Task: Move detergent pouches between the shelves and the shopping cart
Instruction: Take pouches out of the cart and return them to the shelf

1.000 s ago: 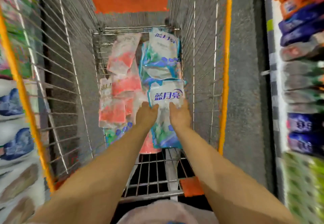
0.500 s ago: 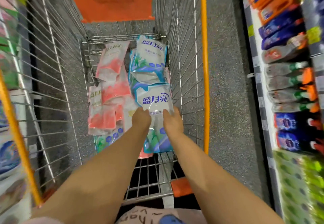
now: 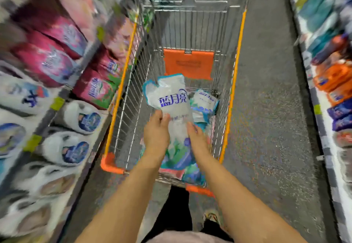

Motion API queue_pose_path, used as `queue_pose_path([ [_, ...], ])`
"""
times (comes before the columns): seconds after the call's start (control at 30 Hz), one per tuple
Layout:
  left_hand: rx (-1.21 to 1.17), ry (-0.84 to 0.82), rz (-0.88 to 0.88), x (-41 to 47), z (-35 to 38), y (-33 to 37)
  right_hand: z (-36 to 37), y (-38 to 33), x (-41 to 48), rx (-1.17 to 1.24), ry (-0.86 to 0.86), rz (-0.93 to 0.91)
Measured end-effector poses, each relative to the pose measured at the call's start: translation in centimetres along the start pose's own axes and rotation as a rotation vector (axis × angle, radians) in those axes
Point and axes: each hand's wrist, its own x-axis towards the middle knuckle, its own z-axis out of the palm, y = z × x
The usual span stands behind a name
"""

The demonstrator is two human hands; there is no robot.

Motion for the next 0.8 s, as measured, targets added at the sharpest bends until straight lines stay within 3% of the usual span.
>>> queue_pose_path([
  [0.27,-0.194,0.421,0.374,-3.8,-15.1,12.5,7.5,-15.0,-10.2,0.245,-0.310,-0.414],
  [0.5,-0.197,0.673,0.636,-5.4,-30.6,18.4,18.3,-25.3,-19.6,0.311,-0.404,-0.797],
  [0.7,-0.396,0.569,0.670,-4.5,-48.1,19.5,33.4,-30.3,-27.6,0.433,-0.571,-0.959],
  [0.8,-0.329,0.505,0.623,-4.4,-56.1,20.2,40.4,-32.9,-31.4,0.456,-0.647,-1.027],
])
